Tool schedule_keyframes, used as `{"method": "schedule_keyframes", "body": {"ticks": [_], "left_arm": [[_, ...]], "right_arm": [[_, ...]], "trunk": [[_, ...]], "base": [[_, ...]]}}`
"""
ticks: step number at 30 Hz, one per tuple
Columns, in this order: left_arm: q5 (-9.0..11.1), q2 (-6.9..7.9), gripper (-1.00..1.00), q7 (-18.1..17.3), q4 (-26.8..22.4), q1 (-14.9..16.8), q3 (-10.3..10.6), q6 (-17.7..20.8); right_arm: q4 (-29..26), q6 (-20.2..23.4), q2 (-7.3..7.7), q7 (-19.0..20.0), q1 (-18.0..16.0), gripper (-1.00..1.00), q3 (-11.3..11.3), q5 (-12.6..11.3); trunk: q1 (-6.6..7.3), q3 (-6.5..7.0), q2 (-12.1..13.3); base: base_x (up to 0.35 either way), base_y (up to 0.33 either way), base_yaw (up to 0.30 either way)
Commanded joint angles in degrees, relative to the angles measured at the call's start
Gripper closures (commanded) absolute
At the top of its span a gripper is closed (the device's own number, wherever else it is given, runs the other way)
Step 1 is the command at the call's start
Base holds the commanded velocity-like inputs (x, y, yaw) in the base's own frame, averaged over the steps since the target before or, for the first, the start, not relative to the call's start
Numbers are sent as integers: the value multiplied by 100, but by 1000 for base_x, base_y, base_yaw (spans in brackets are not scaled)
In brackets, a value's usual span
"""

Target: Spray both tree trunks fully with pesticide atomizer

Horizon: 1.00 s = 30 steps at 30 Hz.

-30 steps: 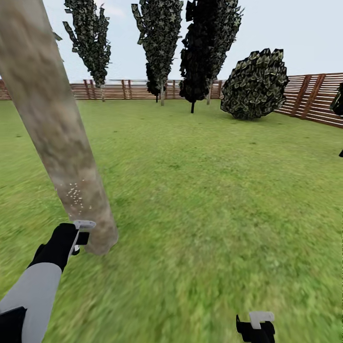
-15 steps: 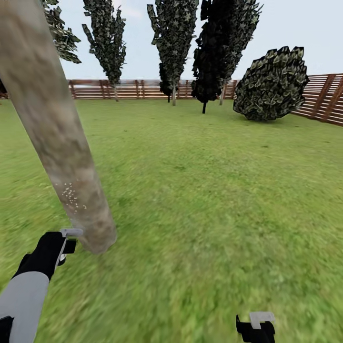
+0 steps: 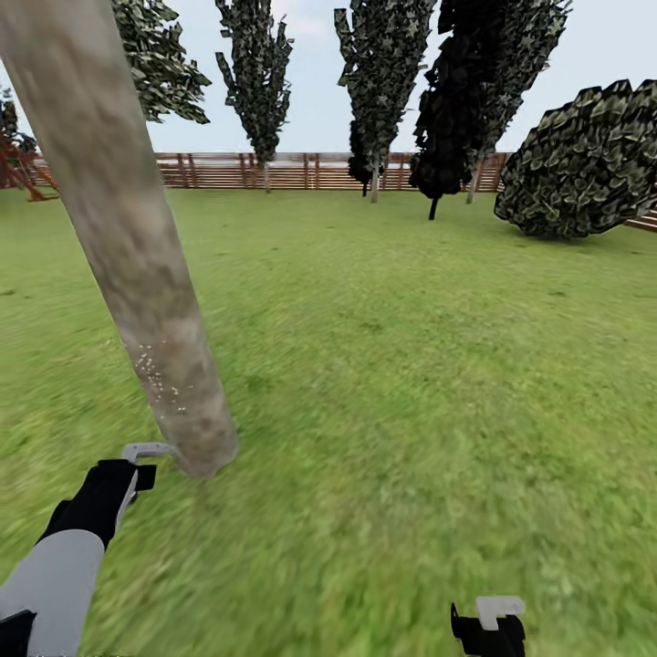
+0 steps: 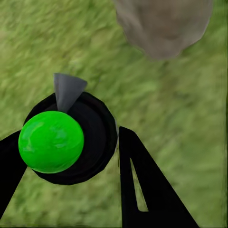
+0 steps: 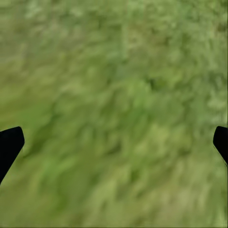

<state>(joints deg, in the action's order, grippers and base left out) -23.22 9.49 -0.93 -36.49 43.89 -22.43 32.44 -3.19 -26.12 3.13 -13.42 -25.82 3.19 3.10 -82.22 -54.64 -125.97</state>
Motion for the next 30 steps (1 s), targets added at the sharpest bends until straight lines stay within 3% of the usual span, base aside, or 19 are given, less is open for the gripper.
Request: {"method": "schedule_keyframes", "body": {"ticks": [1,5,16,30], "left_arm": [[15,-3,100,-1,-4,5,-45,20],[101,-7,100,13,9,5,-95,8],[99,-10,100,14,10,-3,-95,8],[99,-9,100,14,10,-3,-95,8]], "right_arm": [[2,1,2,-47,-2,-100,30,33],[19,1,20,-47,-2,-100,24,33],[13,1,7,-47,-2,-100,30,33],[20,1,-5,-47,-2,-100,33,33]], "trunk": [[-1,-5,-2],[-1,-5,-2],[-1,-5,-2],[-1,-5,-2]], "base": [[170,-266,274],[212,-255,32],[202,-261,1],[126,-285,251]]}}
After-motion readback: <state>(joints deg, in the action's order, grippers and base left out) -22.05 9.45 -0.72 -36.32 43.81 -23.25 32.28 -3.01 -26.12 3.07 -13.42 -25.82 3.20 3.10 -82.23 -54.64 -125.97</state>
